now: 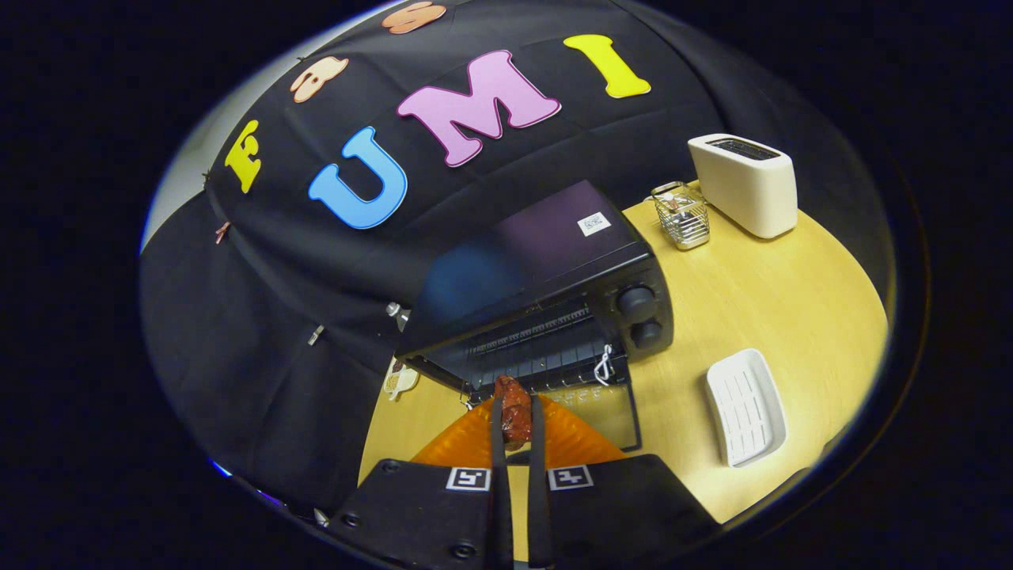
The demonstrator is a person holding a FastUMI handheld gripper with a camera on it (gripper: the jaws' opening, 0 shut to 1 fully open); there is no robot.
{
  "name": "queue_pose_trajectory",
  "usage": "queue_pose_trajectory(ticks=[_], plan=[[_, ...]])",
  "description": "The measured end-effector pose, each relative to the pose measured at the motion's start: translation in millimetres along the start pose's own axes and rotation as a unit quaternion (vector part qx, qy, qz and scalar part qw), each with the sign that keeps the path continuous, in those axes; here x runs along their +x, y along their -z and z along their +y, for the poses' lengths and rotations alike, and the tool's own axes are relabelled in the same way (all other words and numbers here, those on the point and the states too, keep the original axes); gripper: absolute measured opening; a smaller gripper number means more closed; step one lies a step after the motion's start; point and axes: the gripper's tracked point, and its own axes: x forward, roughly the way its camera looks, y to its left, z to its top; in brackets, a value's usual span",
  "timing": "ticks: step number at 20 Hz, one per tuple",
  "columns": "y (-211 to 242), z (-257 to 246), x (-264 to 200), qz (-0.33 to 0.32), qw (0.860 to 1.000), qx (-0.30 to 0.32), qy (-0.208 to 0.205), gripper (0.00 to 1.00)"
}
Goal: Open the toaster oven, put the food inside, and close the toaster oven door.
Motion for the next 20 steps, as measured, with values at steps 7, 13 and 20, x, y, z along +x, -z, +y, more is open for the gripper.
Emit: queue_pose_trajectory(ticks=[7,13,20], plan=[[10.0,28.2,80.1,-0.034,0.997,0.066,-0.003,0.12],[10.2,3.1,129.6,-0.067,0.984,0.164,0.018,0.12],[16.4,-40.8,157.1,-0.052,0.988,0.113,0.094,0.31]])
